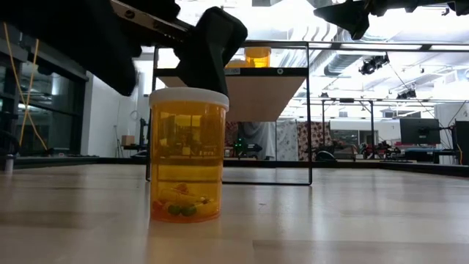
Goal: Pick and place medicine bottles onto shelf by color
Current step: Put the orange pill bottle on the shelf
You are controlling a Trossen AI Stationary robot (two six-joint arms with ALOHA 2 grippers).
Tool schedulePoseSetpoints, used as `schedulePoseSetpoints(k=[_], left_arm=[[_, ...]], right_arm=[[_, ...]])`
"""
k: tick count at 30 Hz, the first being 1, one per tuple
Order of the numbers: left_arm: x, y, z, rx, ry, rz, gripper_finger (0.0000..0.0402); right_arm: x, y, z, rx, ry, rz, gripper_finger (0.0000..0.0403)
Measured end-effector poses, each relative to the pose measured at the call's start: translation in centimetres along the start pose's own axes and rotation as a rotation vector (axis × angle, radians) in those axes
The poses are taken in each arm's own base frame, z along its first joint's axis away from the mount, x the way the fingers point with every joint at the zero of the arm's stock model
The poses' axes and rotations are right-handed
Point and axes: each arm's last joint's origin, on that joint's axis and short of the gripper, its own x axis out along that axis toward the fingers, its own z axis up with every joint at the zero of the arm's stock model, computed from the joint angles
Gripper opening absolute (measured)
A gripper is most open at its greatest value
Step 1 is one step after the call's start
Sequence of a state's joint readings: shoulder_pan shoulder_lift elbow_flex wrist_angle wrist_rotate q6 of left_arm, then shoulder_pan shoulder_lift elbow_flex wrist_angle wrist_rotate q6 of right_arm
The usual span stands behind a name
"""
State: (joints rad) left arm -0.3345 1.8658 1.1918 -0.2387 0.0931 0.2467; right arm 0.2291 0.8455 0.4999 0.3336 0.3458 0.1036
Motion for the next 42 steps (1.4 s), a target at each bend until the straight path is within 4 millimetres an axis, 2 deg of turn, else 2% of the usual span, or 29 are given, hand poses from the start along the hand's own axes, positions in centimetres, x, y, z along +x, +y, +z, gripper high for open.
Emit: schedulePoseSetpoints(k=[6, 9, 25, 42], left_arm=[[2.3, 0.5, -1.1, 0.010, 0.052, 0.011, 0.0294], [2.5, 0.6, -1.1, 0.035, 0.046, 0.014, 0.0294], [2.1, 0.8, -0.3, 0.001, -0.019, 0.031, 0.0294], [2.1, 0.8, -0.3, -0.045, -0.015, 0.032, 0.0294]], right_arm=[[0.0, 0.0, 0.0, 0.000, -0.001, 0.000, 0.0307], [0.0, 0.0, 0.1, 0.001, -0.003, 0.001, 0.0307], [0.0, 0.0, 0.0, 0.000, -0.001, 0.000, 0.0307], [0.0, 0.0, 0.0, 0.000, -0.001, 0.000, 0.0307]])
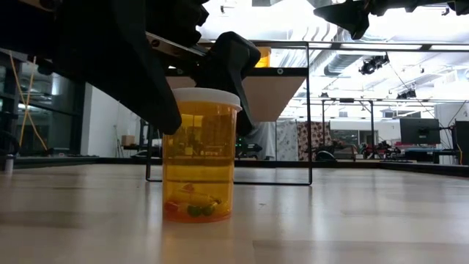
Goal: Pick and place medicine bottles onto shelf by color
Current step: Put the orange pill bottle on the shelf
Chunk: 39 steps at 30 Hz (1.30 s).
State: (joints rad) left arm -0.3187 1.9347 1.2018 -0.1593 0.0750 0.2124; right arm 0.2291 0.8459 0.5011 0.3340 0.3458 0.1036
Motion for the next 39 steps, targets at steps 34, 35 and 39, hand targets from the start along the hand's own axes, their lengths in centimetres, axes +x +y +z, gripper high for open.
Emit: schedulePoseSetpoints(k=[34, 35, 39], left_arm=[[0.00, 0.06, -0.02, 0.006, 0.004, 0.016, 0.0294], [0.00, 0.06, -0.01, 0.008, 0.003, 0.016, 0.0294], [0.00, 0.08, 0.09, 0.016, -0.007, 0.018, 0.0294]], right_arm=[[0.00, -0.01, -0.02, 0.000, 0.001, 0.000, 0.0307], [0.00, 0.00, -0.02, 0.000, 0.001, 0.000, 0.0307], [0.00, 0.00, -0.02, 0.000, 0.001, 0.000, 0.0307]])
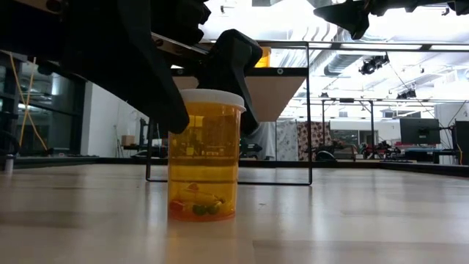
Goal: Pick and place medicine bottles onto shelf by color
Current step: Put the orange pill bottle on the shelf
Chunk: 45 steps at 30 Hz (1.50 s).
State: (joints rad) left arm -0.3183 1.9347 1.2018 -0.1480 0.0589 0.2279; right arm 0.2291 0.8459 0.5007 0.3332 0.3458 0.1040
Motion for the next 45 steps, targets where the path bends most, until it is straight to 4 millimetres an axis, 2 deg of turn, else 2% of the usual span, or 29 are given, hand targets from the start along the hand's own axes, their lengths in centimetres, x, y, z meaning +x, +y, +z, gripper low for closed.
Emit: schedulePoseSetpoints(k=[9, 23, 33, 36, 40, 42, 45], left_arm=[[0.0, 0.0, 0.0, 0.000, -0.002, 0.001, 0.0292], [0.0, 0.0, 0.0, 0.001, -0.003, 0.001, 0.0220], [-0.2, 0.0, 0.1, 0.003, 0.004, 0.003, 0.0213], [-1.6, 0.1, 0.8, -0.003, 0.055, -0.009, 0.0213], [-4.9, 0.3, 2.3, -0.012, 0.083, 0.015, 0.0213], [-6.9, 0.5, 3.2, -0.002, 0.068, 0.037, 0.0213], [-11.0, 0.7, 4.6, 0.017, 0.030, 0.083, 0.0213]], right_arm=[[0.0, 0.0, 0.0, 0.000, 0.000, 0.000, 0.0307], [0.0, 0.0, 0.0, -0.001, 0.001, 0.000, 0.0307], [0.0, 0.0, 0.0, -0.001, 0.001, 0.000, 0.0307], [0.0, 0.0, 0.0, -0.001, 0.001, -0.001, 0.0307], [0.0, 0.0, -0.1, -0.002, 0.005, -0.001, 0.0307], [0.0, 0.0, -0.1, -0.003, 0.010, -0.001, 0.0307], [0.0, 0.0, -0.2, 0.005, 0.014, -0.002, 0.0307]])
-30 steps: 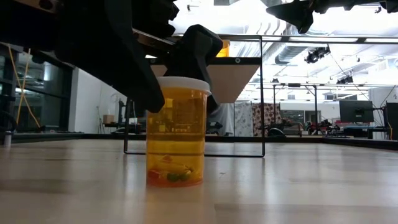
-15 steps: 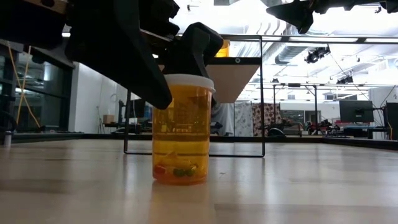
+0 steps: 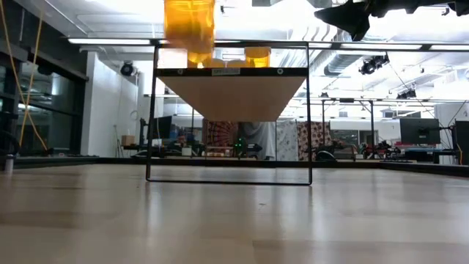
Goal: Pick and place medicine bottles onto shelf by color
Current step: Put the orange pill bottle on the shelf
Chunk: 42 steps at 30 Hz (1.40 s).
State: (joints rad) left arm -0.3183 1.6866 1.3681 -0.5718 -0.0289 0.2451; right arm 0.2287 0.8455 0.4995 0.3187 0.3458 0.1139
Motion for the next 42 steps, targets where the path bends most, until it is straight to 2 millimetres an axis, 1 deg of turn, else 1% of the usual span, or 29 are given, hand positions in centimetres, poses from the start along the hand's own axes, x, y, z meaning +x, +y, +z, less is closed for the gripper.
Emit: schedulePoseSetpoints(k=[3, 6, 8, 10, 12, 15, 17, 19, 21, 24, 27, 34, 42], left_arm=[[-4.5, 0.7, 0.9, 0.017, -0.045, 0.105, 0.0213], [-8.9, 1.5, 1.5, 0.006, -0.124, 0.302, 0.0213], [-11.3, 2.3, 1.7, -0.024, -0.167, 0.433, 0.0213], [-12.8, 3.4, 1.5, -0.083, -0.184, 0.509, 0.0213], [-13.3, 4.7, 1.1, -0.160, -0.201, 0.528, 0.0213], [-12.8, 7.1, 0.2, -0.277, -0.205, 0.467, 0.0213], [-11.5, 8.6, -0.4, -0.333, -0.181, 0.403, 0.0213], [-9.8, 9.9, -1.1, -0.375, -0.135, 0.368, 0.0213], [-8.4, 10.9, -1.7, -0.405, -0.086, 0.364, 0.0213], [-6.8, 11.8, -2.4, -0.425, -0.027, 0.364, 0.0213], [-5.7, 12.2, -2.9, -0.435, 0.013, 0.358, 0.0213], [-4.8, 12.1, -3.3, -0.465, 0.067, 0.346, 0.0213], [-4.8, 12.0, -3.6, -0.479, 0.098, 0.341, 0.0214]], right_arm=[[0.0, 0.0, 0.0, -0.001, 0.000, 0.000, 0.0307], [0.0, 0.0, 0.0, -0.002, 0.001, 0.000, 0.0307], [0.0, 0.0, 0.0, -0.003, 0.004, 0.000, 0.0307], [0.0, 0.0, 0.0, -0.002, 0.004, 0.000, 0.0307], [0.0, 0.0, 0.0, -0.003, 0.003, 0.000, 0.0307], [0.0, 0.0, 0.0, -0.002, 0.001, 0.000, 0.0307], [0.0, 0.0, 0.0, -0.001, 0.000, 0.000, 0.0307], [0.0, 0.0, 0.0, -0.002, 0.001, 0.000, 0.0307], [0.0, 0.0, 0.0, -0.002, 0.001, 0.000, 0.0307], [0.0, 0.0, 0.0, -0.009, 0.001, 0.000, 0.0307], [0.0, 0.0, 0.0, -0.012, 0.005, 0.000, 0.0307], [0.0, 0.0, -0.1, -0.012, 0.007, 0.000, 0.0307], [0.0, 0.0, 0.0, -0.011, 0.004, 0.000, 0.0307]])
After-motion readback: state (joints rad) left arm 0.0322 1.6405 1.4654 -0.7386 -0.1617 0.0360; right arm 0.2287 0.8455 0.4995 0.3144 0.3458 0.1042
